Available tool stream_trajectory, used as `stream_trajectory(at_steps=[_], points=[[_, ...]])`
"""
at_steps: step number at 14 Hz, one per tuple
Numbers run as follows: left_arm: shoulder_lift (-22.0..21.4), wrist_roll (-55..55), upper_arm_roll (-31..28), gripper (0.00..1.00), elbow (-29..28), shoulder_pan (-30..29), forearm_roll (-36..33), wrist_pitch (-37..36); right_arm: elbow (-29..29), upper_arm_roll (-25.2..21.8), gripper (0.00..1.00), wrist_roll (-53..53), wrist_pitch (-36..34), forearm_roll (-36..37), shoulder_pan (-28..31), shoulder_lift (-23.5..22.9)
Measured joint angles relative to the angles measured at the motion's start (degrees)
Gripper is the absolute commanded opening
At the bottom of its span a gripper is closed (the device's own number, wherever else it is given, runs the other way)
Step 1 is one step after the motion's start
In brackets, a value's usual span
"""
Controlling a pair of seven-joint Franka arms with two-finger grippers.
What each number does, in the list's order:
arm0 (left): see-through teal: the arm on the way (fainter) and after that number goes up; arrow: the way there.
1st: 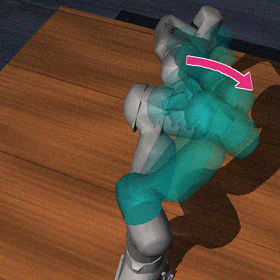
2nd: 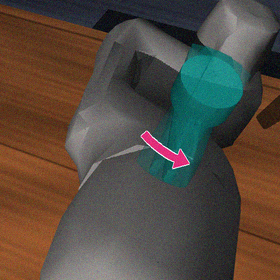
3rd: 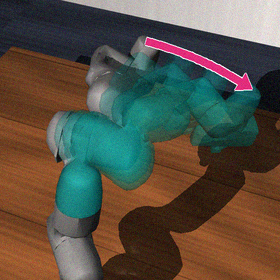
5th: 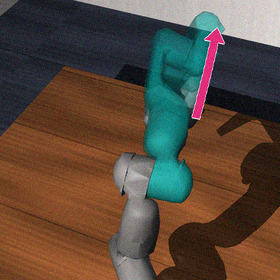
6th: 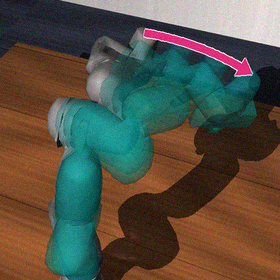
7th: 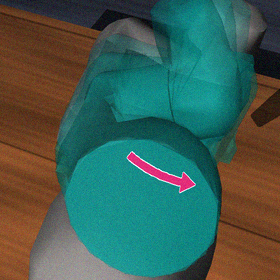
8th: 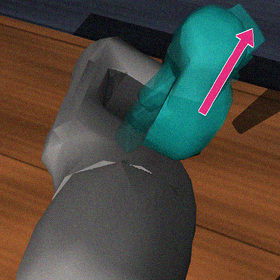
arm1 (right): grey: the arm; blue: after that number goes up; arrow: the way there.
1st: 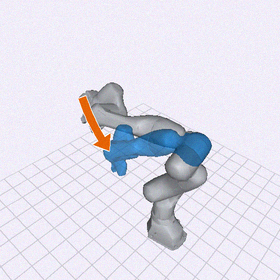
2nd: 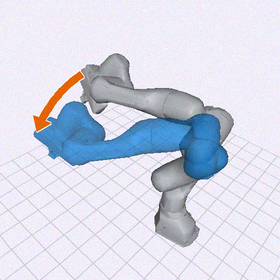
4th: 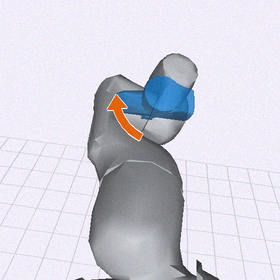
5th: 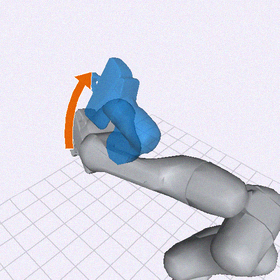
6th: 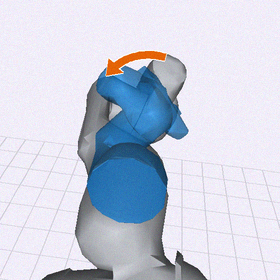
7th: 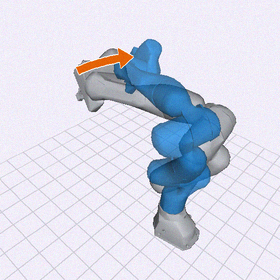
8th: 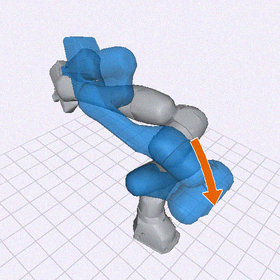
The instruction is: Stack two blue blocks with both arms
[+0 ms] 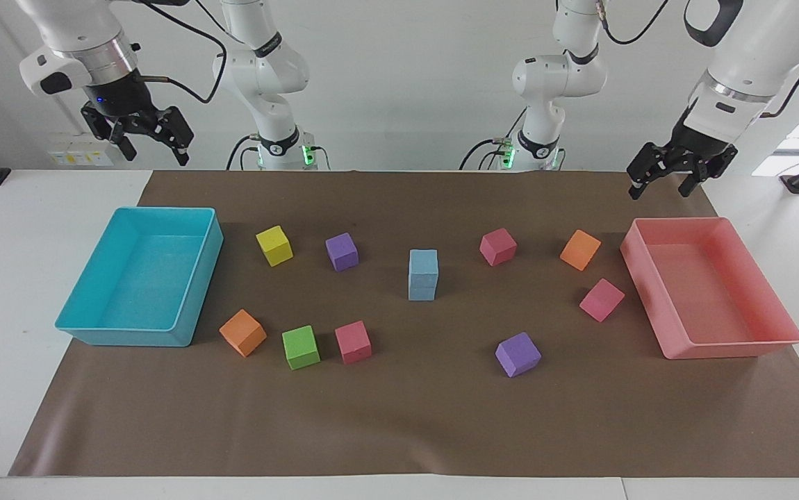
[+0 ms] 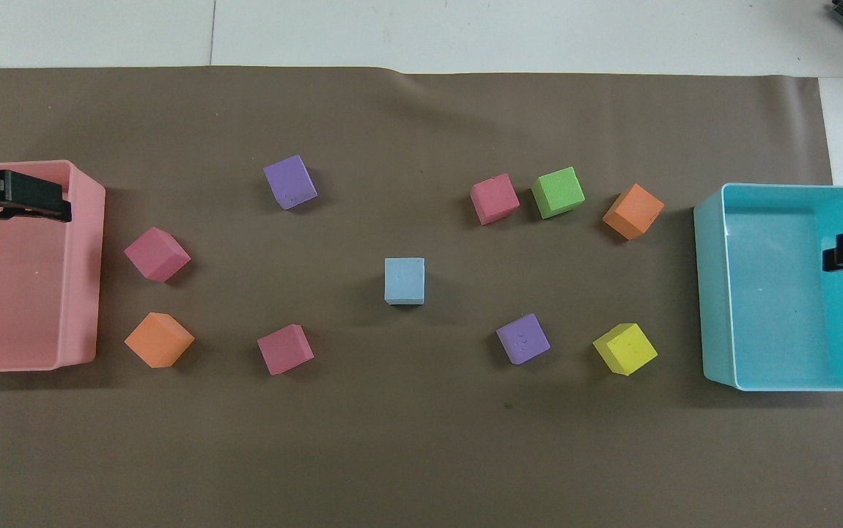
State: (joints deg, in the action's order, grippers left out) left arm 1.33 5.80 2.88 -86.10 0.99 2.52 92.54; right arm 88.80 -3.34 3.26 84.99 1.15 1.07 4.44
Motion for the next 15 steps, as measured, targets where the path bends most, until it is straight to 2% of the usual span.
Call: stream_trajectory(at_steps=[3, 5, 9, 15], points=[[0.86, -0.64, 0.17, 1.00, 1.79, 0.04, 0.00, 0.12, -0.05, 0.15, 1.00, -0.07, -0.13, 0.15, -0.01, 0.18], [0.77, -5.26, 0.15, 1.00, 2.09, 0.03, 0.00, -0.20, -0.05, 0.29, 1.00, -0.07, -0.33, 0.14, -0.01, 0.20], [-0.80, -15.27, 0.25, 1.00, 2.30, 0.08, -0.71, -6.41, -0.11, 0.43, 1.00, -0.07, -1.10, -0.21, -0.03, 0.37], [-2.50, -16.57, 0.81, 1.00, 1.62, 0.14, -1.41, -8.09, -0.11, 0.70, 1.00, -0.07, -1.19, -0.24, -0.48, 0.40]])
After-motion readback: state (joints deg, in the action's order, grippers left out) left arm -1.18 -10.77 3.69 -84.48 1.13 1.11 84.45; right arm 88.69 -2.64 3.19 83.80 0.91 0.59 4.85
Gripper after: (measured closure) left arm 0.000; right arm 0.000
